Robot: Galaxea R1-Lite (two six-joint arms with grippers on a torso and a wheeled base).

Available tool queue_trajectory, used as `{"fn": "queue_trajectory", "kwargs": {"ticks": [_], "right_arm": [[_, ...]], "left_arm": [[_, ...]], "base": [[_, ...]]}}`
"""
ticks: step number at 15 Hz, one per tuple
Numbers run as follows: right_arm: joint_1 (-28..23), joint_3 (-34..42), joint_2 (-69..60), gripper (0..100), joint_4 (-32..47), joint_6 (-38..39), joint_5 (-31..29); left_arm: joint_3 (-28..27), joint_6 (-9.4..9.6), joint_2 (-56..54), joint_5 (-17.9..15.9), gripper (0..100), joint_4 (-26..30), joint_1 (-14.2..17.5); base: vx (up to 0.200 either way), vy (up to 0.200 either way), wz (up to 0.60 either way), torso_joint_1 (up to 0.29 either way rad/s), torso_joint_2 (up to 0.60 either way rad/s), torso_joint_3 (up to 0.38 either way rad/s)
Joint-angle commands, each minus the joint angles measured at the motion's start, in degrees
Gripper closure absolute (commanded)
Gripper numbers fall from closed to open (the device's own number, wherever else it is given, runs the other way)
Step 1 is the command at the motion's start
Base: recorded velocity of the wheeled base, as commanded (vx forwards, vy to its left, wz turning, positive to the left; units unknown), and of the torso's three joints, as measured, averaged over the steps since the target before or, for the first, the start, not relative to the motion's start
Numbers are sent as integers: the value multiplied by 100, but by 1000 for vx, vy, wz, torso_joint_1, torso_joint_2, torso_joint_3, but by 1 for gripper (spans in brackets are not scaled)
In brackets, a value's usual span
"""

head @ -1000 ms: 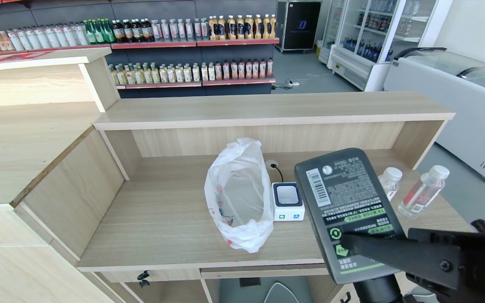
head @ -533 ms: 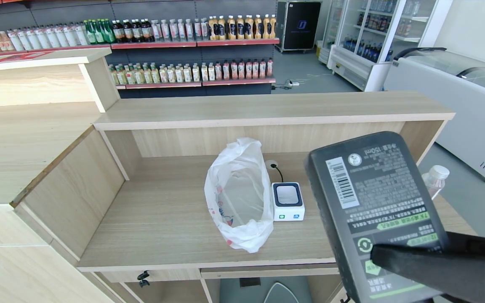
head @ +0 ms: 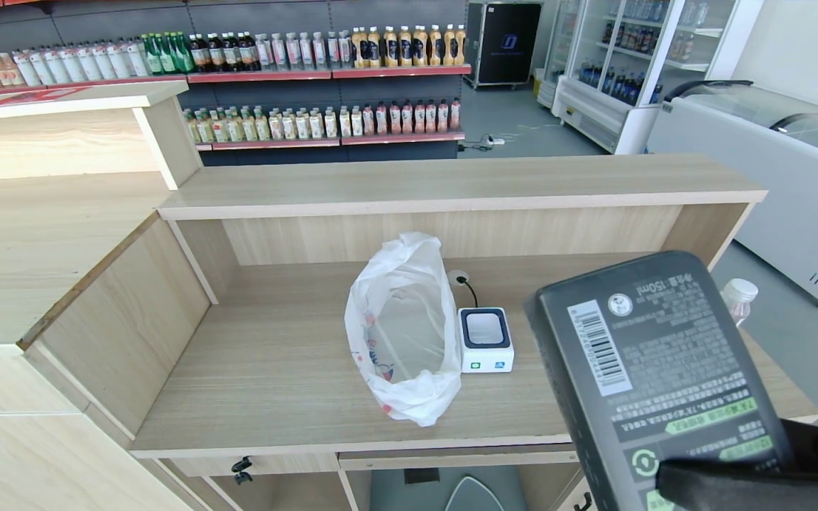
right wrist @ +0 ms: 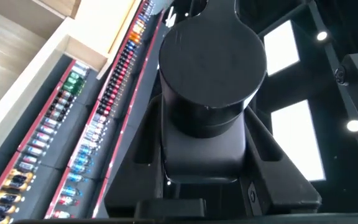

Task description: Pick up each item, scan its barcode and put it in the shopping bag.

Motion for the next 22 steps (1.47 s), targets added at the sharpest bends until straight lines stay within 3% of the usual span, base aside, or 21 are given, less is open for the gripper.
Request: {"fn": "queue_trajectory", "kwargs": {"ticks": [1, 5, 7, 10, 13, 14, 15, 17, 18, 22], "right_arm": [[11, 5, -12, 100, 2, -2, -6], [2, -4, 14, 100, 2, 121, -6], [-262, -13, 32, 100, 64, 947, -120], [-1905, 49, -214, 100, 565, 5095, -1219], [-3725, 5, -355, 100, 239, 7943, -1658], [-4103, 66, -355, 100, 169, 8523, -1640], [-4990, 75, -338, 100, -95, 9050, -1623], [-5825, 49, -258, 100, -288, 9437, -1614], [-6150, 110, -250, 100, -191, 9982, -1597], [-6607, 93, -364, 100, 767, 11564, -1597]], "left_arm": [[0, 0, 6, 0, 0, 0, 0], [0, 0, 6, 0, 0, 0, 0], [0, 0, 6, 0, 0, 0, 0], [0, 0, 6, 0, 0, 0, 0], [0, 0, 6, 0, 0, 0, 0], [0, 0, 6, 0, 0, 0, 0], [0, 0, 6, 0, 0, 0, 0], [0, 0, 6, 0, 0, 0, 0], [0, 0, 6, 0, 0, 0, 0], [0, 0, 6, 0, 0, 0, 0]], "base": [[0, 0, 0, 0, 0, 0], [0, 0, 0, 0, 0, 0], [0, 0, 0, 0, 0, 0], [0, 0, 0, 0, 0, 0], [0, 0, 0, 0, 0, 0], [0, 0, 0, 0, 0, 0], [0, 0, 0, 0, 0, 0], [0, 0, 0, 0, 0, 0], [0, 0, 0, 0, 0, 0], [0, 0, 150, 1, 1, 1]]}}
